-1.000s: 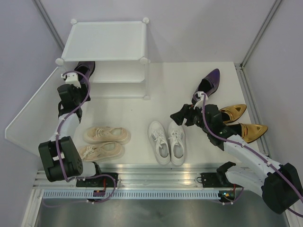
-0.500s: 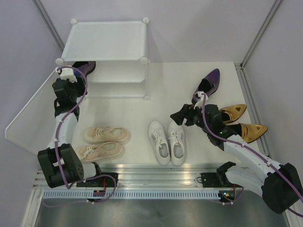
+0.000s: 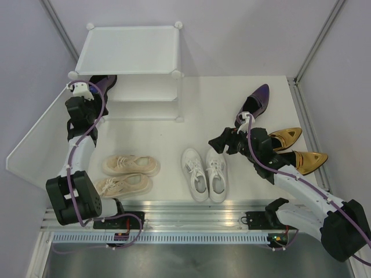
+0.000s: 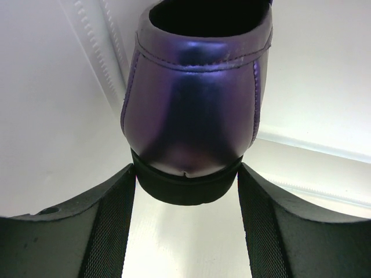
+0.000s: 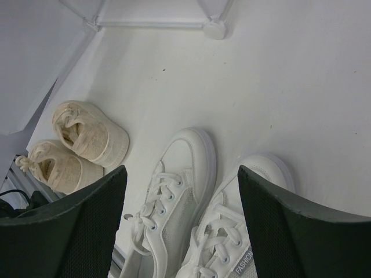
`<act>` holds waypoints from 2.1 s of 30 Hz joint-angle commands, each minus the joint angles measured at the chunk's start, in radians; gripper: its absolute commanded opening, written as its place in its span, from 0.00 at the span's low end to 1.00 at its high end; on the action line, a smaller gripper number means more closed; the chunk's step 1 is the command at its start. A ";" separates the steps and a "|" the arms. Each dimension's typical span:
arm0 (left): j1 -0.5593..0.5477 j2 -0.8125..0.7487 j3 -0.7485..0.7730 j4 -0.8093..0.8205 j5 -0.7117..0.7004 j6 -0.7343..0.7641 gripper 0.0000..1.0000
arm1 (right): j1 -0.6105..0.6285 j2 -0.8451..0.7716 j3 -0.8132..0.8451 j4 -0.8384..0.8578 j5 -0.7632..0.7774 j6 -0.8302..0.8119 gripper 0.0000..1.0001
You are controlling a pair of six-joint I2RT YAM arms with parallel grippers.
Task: Place and organize the shoes in the shoe cabinet
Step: Place the shoe in the shoe cabinet.
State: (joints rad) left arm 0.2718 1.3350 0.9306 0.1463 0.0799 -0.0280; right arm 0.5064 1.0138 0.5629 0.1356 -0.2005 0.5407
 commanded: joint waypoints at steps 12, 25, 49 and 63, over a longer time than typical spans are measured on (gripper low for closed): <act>0.001 0.067 0.034 0.164 -0.025 -0.110 0.42 | -0.003 0.026 0.017 0.027 0.027 -0.025 0.81; 0.001 0.167 0.094 0.177 0.006 -0.142 0.53 | -0.005 0.048 0.022 0.027 0.035 -0.030 0.81; 0.003 0.147 0.111 0.108 0.072 -0.139 0.93 | -0.009 0.055 0.023 0.027 0.032 -0.030 0.81; 0.001 0.007 0.020 0.049 0.004 -0.116 0.78 | -0.009 0.034 0.017 0.029 0.016 -0.021 0.81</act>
State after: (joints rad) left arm 0.2718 1.3842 0.9638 0.2058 0.0952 -0.1452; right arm 0.4999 1.0683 0.5629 0.1352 -0.1772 0.5266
